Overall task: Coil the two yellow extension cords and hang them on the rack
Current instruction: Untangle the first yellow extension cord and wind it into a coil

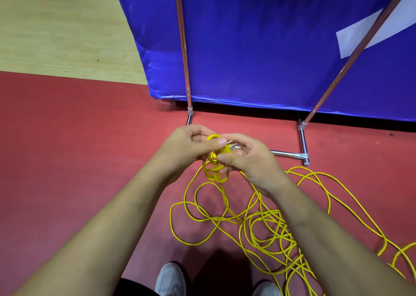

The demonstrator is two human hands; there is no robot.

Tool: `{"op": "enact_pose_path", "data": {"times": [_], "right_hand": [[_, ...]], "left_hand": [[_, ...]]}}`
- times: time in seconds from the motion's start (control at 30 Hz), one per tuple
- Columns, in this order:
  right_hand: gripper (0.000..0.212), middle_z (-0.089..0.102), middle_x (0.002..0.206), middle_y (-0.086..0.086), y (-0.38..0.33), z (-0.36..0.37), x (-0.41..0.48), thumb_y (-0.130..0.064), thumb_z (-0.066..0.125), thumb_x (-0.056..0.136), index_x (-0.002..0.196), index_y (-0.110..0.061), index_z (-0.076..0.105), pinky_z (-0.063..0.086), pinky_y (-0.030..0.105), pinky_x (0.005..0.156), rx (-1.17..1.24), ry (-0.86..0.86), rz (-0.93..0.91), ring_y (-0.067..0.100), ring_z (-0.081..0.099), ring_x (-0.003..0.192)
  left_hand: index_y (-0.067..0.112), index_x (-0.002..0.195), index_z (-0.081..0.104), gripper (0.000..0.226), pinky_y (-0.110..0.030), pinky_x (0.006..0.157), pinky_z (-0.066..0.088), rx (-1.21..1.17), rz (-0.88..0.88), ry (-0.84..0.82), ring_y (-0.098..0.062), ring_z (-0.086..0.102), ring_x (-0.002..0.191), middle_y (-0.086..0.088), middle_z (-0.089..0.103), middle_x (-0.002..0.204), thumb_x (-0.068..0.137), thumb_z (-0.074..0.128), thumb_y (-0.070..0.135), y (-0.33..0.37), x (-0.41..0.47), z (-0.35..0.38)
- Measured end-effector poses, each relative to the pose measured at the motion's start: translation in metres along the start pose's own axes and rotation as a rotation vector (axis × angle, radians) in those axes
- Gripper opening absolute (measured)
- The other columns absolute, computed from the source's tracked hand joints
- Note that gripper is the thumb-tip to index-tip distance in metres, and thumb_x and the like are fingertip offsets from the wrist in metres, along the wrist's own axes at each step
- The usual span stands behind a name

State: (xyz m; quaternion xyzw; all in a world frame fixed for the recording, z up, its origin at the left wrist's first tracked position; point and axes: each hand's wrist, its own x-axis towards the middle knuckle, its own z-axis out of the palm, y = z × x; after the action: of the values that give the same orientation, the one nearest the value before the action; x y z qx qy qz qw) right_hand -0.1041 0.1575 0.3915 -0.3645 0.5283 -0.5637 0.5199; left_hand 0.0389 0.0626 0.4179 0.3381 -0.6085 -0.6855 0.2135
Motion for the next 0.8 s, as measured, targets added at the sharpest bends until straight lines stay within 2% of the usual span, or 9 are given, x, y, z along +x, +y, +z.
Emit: {"op": "enact_pose_path", "data": {"times": [0.13, 0.2, 0.27, 0.37, 0.53, 0.6, 0.67, 0.77, 0.8], "right_hand": [[0.034, 0.067, 0.101, 0.012, -0.004, 0.0, -0.006, -0.006, 0.069, 0.078, 0.109, -0.02, 0.066, 0.06, 0.038, 0.077, 0.123, -0.09, 0.027, 0.026, 0.066, 0.09], [0.039, 0.066, 0.111, 0.012, -0.005, -0.005, -0.008, -0.009, 0.063, 0.081, 0.12, -0.012, 0.062, 0.057, 0.043, 0.087, 0.188, -0.147, 0.025, 0.028, 0.064, 0.101], [0.039, 0.065, 0.114, 0.015, -0.005, -0.008, -0.007, -0.002, 0.058, 0.087, 0.126, -0.004, 0.056, 0.056, 0.044, 0.088, 0.178, -0.148, 0.023, 0.029, 0.064, 0.104], [0.031, 0.067, 0.103, 0.017, -0.005, -0.01, -0.004, 0.009, 0.057, 0.089, 0.116, -0.006, 0.059, 0.06, 0.04, 0.077, 0.028, -0.072, 0.032, 0.03, 0.068, 0.093], [0.025, 0.061, 0.09, 0.022, -0.004, -0.011, -0.002, 0.008, 0.066, 0.083, 0.099, -0.009, 0.057, 0.061, 0.043, 0.06, -0.072, 0.027, 0.024, 0.035, 0.065, 0.075], [0.024, 0.054, 0.08, 0.018, -0.003, -0.009, -0.001, 0.007, 0.068, 0.082, 0.094, -0.01, 0.057, 0.06, 0.037, 0.052, -0.108, 0.107, -0.015, 0.036, 0.062, 0.07], [0.021, 0.047, 0.075, 0.015, -0.004, -0.008, -0.001, 0.007, 0.069, 0.081, 0.092, -0.007, 0.058, 0.056, 0.032, 0.045, -0.134, 0.173, -0.055, 0.032, 0.061, 0.065], [0.018, 0.054, 0.077, 0.023, -0.009, -0.01, -0.002, 0.005, 0.069, 0.081, 0.092, -0.004, 0.057, 0.053, 0.029, 0.041, -0.11, 0.219, -0.073, 0.021, 0.064, 0.054], [0.019, 0.056, 0.08, 0.025, -0.011, -0.011, -0.003, 0.004, 0.069, 0.081, 0.088, -0.006, 0.055, 0.053, 0.029, 0.041, -0.076, 0.231, -0.074, 0.02, 0.064, 0.052]], "left_hand": [[-0.008, 0.099, 0.059, 0.042, -0.026, 0.062, 0.051, 0.051, 0.009, 0.031, -0.02, 0.062, 0.067, -0.014, 0.067, 0.081, 0.069, 0.082, 0.009, -0.002, 0.0, 0.0], [-0.008, 0.102, 0.059, 0.038, -0.026, 0.063, 0.052, 0.025, 0.027, 0.023, -0.022, 0.064, 0.071, -0.018, 0.067, 0.086, 0.073, 0.079, 0.005, 0.001, -0.001, -0.003], [-0.007, 0.104, 0.06, 0.031, -0.025, 0.063, 0.053, 0.009, 0.039, -0.006, -0.021, 0.066, 0.072, -0.018, 0.069, 0.089, 0.077, 0.074, 0.0, 0.002, -0.001, -0.004], [-0.004, 0.103, 0.062, 0.024, -0.022, 0.063, 0.052, 0.036, 0.064, -0.048, -0.016, 0.065, 0.069, -0.012, 0.07, 0.086, 0.08, 0.069, -0.006, 0.001, -0.002, 0.0], [0.001, 0.101, 0.064, 0.027, -0.024, 0.067, 0.053, 0.116, 0.136, -0.031, -0.018, 0.06, 0.074, -0.01, 0.068, 0.085, 0.076, 0.07, -0.002, 0.0, -0.003, 0.001], [0.009, 0.101, 0.064, 0.031, -0.027, 0.066, 0.052, 0.211, 0.202, -0.002, -0.014, 0.058, 0.071, -0.007, 0.065, 0.083, 0.071, 0.069, 0.004, 0.001, -0.003, 0.005], [0.011, 0.105, 0.061, 0.034, -0.023, 0.062, 0.049, 0.238, 0.234, 0.035, -0.012, 0.056, 0.068, -0.008, 0.06, 0.085, 0.073, 0.07, 0.003, 0.001, -0.003, 0.008], [0.007, 0.104, 0.067, 0.018, -0.026, 0.07, 0.05, 0.14, 0.229, 0.036, -0.016, 0.061, 0.073, -0.02, 0.063, 0.096, 0.087, 0.06, 0.004, 0.006, -0.002, 0.001], [0.01, 0.103, 0.07, 0.018, -0.027, 0.072, 0.05, 0.156, 0.231, 0.019, -0.017, 0.06, 0.074, -0.018, 0.064, 0.098, 0.09, 0.057, 0.009, 0.007, -0.002, -0.002]]}}
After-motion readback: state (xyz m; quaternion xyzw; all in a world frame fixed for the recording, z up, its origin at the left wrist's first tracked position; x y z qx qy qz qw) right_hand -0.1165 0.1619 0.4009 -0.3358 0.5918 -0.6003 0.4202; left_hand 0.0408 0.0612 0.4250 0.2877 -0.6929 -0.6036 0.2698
